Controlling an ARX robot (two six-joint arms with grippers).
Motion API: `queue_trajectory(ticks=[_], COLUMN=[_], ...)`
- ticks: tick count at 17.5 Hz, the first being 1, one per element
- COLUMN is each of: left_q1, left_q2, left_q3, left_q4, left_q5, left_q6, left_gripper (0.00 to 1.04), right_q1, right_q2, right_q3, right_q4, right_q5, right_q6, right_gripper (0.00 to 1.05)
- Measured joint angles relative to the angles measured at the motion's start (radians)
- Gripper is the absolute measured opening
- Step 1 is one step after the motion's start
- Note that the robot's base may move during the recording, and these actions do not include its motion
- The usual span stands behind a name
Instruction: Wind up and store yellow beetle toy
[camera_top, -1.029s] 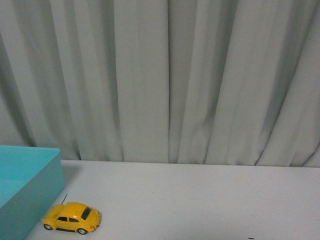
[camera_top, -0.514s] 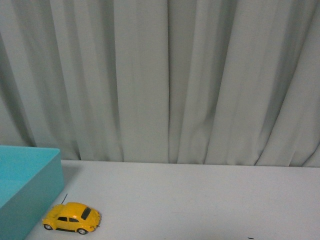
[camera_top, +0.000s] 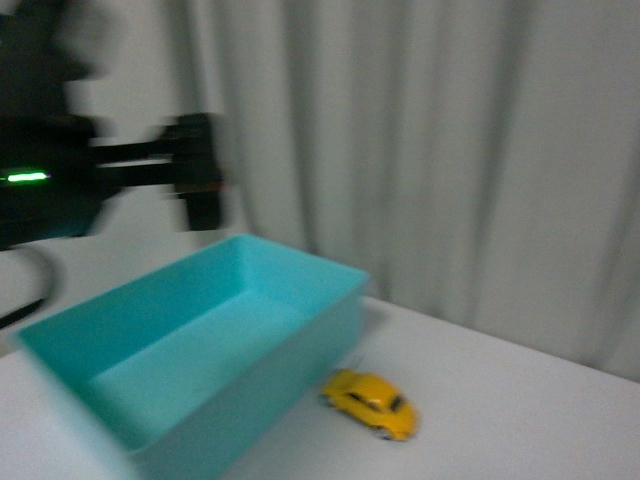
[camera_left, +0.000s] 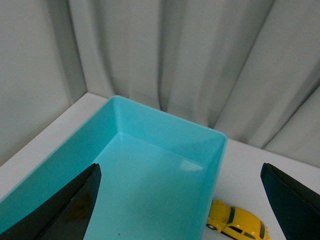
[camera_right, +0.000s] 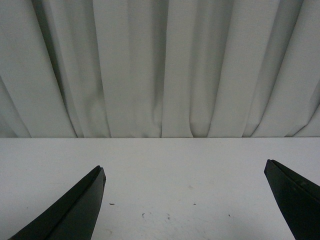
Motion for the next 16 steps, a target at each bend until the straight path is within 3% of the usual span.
queue_trajectory(ticks=[3, 6, 9, 12, 14, 16], left_q1=[0.0, -0.04, -0.082, -0.108, -0.127, -0.151], left_q2=[0.356, 0.565, 0.732, 0.841, 0.924, 0.981], left_q3=[0.209, 0.393, 0.59, 0.772, 0.88, 0.929], left_q4=[0.121, 0.08, -0.016, -0.247, -0.484, -0.664], left_q5=[0.04, 0.13, 0.294, 0.452, 0.472, 0.413], left_q6=[0.158, 0.279, 0.481, 0.716, 0.955, 1.156], left_gripper=[0.98, 0.98, 0.98, 0.98, 0.98, 0.98], right_q1=[0.0, 0.0, 0.0, 0.0, 0.0, 0.0], right_q2=[0.0, 0.0, 0.0, 0.0, 0.0, 0.0], right_q3=[0.0, 0.0, 0.0, 0.0, 0.0, 0.0], right_q4=[0.0, 0.0, 0.0, 0.0, 0.0, 0.0], right_q5=[-0.001, -0.001, -0.001, -0.001, -0.001, -0.001], right_q6=[0.0, 0.0, 0.0, 0.0, 0.0, 0.0], right_gripper=[0.98, 0.98, 0.98, 0.98, 0.98, 0.98])
